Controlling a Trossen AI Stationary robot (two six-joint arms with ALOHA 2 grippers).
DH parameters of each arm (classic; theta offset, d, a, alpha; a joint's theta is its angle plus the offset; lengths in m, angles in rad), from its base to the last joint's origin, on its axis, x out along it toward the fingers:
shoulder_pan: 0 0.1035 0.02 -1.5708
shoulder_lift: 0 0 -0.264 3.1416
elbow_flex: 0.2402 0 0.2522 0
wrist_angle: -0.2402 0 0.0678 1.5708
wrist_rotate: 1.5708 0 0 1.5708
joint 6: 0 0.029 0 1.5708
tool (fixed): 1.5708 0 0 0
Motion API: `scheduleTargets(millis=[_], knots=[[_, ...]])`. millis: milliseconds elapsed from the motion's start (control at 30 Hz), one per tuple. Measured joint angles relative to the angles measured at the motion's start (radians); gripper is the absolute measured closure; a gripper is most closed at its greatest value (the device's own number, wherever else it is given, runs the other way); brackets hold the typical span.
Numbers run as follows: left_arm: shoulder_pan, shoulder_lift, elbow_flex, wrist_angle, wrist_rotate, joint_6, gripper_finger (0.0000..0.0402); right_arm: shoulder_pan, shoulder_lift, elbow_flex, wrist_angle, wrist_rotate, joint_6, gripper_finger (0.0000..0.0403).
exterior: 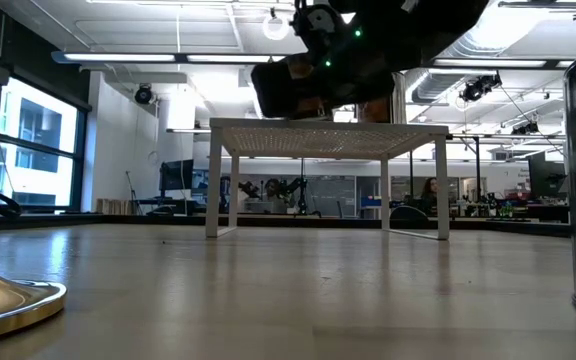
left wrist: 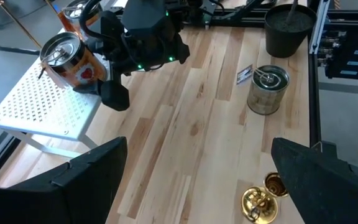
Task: Pick & Place candle stick holders
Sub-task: Put the left silver candle on the shelf aligned with the other silver candle
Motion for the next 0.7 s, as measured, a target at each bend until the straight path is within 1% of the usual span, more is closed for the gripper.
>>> scheduleTargets(millis=[167,333,533,700], knots=[[0.000,0.000,0.000,0.009,0.000,0.000,0.0009,-0.013,0.000,0.000,0.002,-0.017,0.047,0.0017],[0.000,0.000,-0.020,0.040,0.006,0.011,0.0009,-0.015,0.000,0.000,0.017,0.012,0.032,0.0014],[0.000,0.001,-0.049,0.047,0.026,0.011,0.0009,-0.017,0.000,0.001,0.039,0.014,0.027,0.0014],[0.000,0.001,-0.050,0.051,0.025,0.011,0.0009,-0.017,0.000,0.001,0.053,0.014,0.031,0.0013]])
